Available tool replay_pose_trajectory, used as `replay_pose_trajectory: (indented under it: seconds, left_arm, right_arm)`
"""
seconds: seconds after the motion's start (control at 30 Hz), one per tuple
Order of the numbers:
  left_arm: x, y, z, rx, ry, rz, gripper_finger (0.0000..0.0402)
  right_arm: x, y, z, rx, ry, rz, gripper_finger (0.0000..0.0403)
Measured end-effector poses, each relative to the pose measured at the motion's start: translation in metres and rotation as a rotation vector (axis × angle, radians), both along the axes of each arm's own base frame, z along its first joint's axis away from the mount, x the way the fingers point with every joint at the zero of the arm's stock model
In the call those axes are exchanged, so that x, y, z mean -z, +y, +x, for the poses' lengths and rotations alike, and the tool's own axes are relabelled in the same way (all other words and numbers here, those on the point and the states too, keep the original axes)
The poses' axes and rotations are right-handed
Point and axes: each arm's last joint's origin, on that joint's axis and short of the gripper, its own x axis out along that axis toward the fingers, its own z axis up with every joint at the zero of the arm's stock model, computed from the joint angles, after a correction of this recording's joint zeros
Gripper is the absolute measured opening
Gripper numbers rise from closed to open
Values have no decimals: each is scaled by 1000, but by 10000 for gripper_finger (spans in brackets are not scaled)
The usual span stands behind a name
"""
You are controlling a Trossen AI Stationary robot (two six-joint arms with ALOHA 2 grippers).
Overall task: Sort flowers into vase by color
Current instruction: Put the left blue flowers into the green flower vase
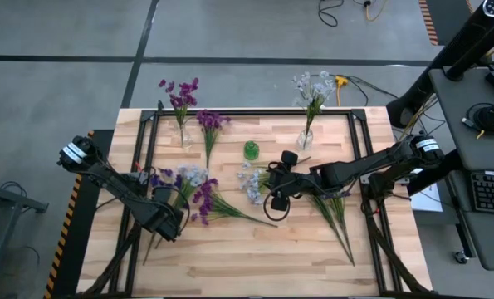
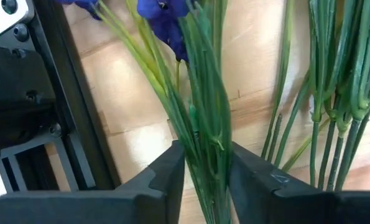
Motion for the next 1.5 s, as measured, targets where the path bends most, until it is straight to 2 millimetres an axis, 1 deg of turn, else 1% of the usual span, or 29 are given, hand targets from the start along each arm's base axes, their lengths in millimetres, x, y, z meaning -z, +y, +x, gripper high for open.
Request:
replay_pose_trajectory:
  seconds: [0.2,0.33,0.5,0.67,0.77,0.9,1.03,1.2,1.27,1.4,1.5]
  left_arm:
    - [-1,0,0,11,0,-4,53]
    - [-6,-2,3,20,-8,-11,38]
    - [-21,-6,8,53,-15,13,36]
    - [-36,-12,20,139,-99,50,36]
    - [-46,-13,21,151,-86,70,36]
    - [-64,-12,21,148,-40,116,36]
    - [-84,-18,27,222,-78,136,36]
    - [-108,-16,25,225,-26,173,36]
    - [-113,-16,25,225,-23,175,36]
    - [-114,-17,25,239,-19,164,36]
    - [-113,-18,25,224,2,134,36]
  right_arm:
    - [0,0,0,0,0,0,201]
    - [0,0,0,1,0,0,201]
    - [0,0,0,0,1,-1,201]
    - [0,0,0,-1,2,-2,201]
    - [0,0,0,-1,2,-2,201]
    - [0,0,0,-1,2,-3,201]
    - [0,0,0,-1,3,-3,201]
    - [0,0,0,-1,3,-3,201]
    - [0,0,0,-1,2,-2,201]
    - [2,0,-1,0,13,-4,201]
    - [2,-1,-6,7,64,-6,201]
